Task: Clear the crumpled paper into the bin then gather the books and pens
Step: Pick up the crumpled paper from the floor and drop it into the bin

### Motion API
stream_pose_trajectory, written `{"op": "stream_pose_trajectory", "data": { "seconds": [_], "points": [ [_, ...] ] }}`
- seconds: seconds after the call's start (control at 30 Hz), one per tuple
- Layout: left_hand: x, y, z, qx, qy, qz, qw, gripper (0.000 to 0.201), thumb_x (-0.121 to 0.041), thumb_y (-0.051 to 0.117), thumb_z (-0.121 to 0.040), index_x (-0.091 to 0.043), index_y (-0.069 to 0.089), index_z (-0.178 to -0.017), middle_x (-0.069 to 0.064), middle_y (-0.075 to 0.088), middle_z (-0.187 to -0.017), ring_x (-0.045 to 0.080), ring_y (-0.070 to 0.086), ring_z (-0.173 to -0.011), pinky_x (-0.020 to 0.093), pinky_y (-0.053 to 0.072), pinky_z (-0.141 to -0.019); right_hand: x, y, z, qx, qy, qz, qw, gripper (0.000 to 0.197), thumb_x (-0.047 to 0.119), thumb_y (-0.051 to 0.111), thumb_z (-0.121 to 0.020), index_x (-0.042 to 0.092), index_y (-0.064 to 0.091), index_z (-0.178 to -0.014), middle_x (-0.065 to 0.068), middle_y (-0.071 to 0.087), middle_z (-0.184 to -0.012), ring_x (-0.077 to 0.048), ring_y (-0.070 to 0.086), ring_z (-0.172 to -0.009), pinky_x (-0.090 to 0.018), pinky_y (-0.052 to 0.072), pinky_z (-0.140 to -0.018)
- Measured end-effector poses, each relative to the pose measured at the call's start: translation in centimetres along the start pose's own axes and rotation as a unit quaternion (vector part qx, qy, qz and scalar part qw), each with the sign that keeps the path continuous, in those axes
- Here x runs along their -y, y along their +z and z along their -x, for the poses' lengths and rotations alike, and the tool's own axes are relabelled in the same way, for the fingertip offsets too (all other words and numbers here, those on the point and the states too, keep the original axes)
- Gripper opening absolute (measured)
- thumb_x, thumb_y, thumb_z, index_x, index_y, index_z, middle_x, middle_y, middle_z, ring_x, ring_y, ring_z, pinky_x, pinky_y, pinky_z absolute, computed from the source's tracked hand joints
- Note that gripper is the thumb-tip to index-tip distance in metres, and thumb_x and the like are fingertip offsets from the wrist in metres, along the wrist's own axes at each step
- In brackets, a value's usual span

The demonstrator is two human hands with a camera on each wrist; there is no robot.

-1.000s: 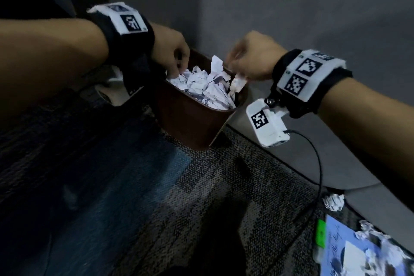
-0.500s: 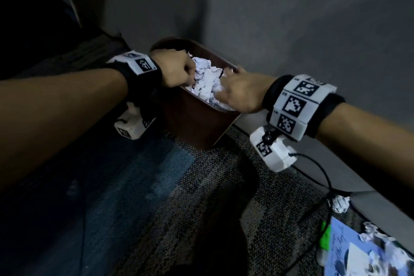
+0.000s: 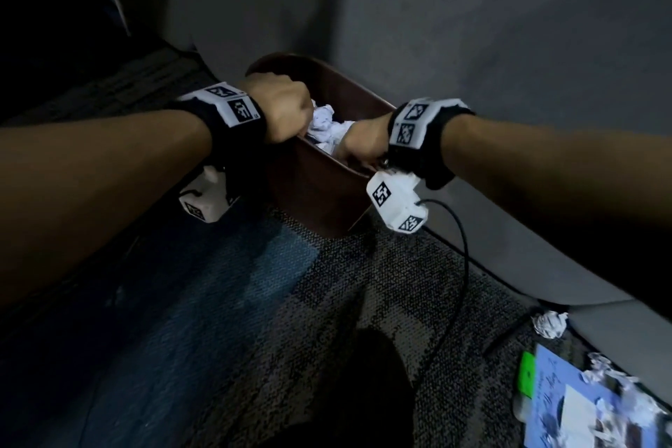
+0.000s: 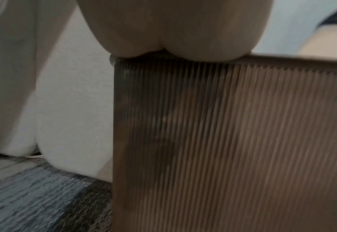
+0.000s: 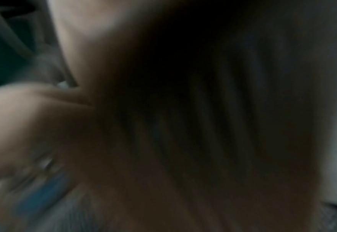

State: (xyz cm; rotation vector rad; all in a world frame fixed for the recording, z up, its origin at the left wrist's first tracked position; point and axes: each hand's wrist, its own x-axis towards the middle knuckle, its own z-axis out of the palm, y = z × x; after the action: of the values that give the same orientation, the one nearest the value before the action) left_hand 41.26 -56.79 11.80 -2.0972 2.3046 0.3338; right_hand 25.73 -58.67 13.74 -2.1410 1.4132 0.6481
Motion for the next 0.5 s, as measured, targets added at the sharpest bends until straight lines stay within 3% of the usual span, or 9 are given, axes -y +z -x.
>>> {"op": "stream_pose_trajectory", "data": {
  "seconds": [0.03,0.07,0.13,0.27,0.4,0.5],
  "points": [
    [0.0,0.1,0.0,-0.003,0.005,-0.003,1.000,0.026,-0.029,0.042,-0.081,-0.021,0.066,-0.074,0.005,0.068,-0.089,0.030,0.061,-0.081,0.033,0.049,-0.070,-0.3,-0.5,0.3,0.002,-0.001,-0.044,0.999,0.038,0.017,0.052,-0.095,-0.004,0.055,-0.127,-0.024,0.055,-0.133,-0.038,0.051,-0.124,-0.023,0.042,-0.064],
    [0.1,0.0,0.0,-0.005,0.011,-0.006,1.000,0.026,-0.030,0.041,-0.080,-0.021,0.064,-0.073,0.004,0.067,-0.088,0.030,0.061,-0.080,0.033,0.050,-0.070,-0.8,-1.1,0.4,0.009,-0.012,-0.085,0.996,0.038,0.015,0.054,-0.094,-0.006,0.055,-0.126,-0.026,0.054,-0.133,-0.039,0.051,-0.124,-0.022,0.043,-0.064],
    [0.2,0.1,0.1,-0.001,0.018,-0.009,1.000,0.027,-0.029,0.038,-0.080,-0.020,0.062,-0.072,0.003,0.066,-0.085,0.030,0.061,-0.079,0.034,0.050,-0.070,-1.8,-2.1,1.5,0.009,-0.024,-0.158,0.987,0.039,0.015,0.057,-0.093,-0.006,0.056,-0.126,-0.026,0.054,-0.134,-0.039,0.053,-0.122,-0.028,0.048,-0.074],
    [0.2,-0.1,-0.1,0.008,0.024,-0.004,1.000,0.028,-0.031,0.035,-0.075,-0.020,0.061,-0.069,0.003,0.066,-0.082,0.030,0.060,-0.078,0.035,0.051,-0.070,-2.6,-4.2,4.5,0.004,-0.051,-0.263,0.964,0.024,0.007,0.051,-0.096,0.001,0.063,-0.116,-0.016,0.065,-0.121,-0.021,0.063,-0.095,-0.027,0.050,-0.072],
    [0.2,-0.1,-0.2,0.015,0.026,0.001,1.000,0.028,-0.031,0.036,-0.075,-0.023,0.061,-0.066,0.001,0.066,-0.081,0.028,0.060,-0.078,0.041,0.053,-0.074,-1.4,-3.4,4.1,-0.016,-0.064,-0.228,0.971,0.024,0.015,0.058,-0.093,0.004,0.066,-0.113,-0.009,0.067,-0.105,-0.021,0.060,-0.087,-0.027,0.049,-0.068],
    [0.2,-0.1,-0.2,0.009,0.030,0.001,1.000,0.028,-0.032,0.034,-0.073,-0.025,0.060,-0.065,0.001,0.065,-0.084,0.029,0.060,-0.081,0.043,0.052,-0.077,0.0,0.0,2.2,-0.001,-0.042,-0.157,0.987,0.021,0.020,0.055,-0.093,0.005,0.064,-0.105,-0.010,0.059,-0.087,-0.021,0.055,-0.067,-0.025,0.046,-0.057]
  ]
}}
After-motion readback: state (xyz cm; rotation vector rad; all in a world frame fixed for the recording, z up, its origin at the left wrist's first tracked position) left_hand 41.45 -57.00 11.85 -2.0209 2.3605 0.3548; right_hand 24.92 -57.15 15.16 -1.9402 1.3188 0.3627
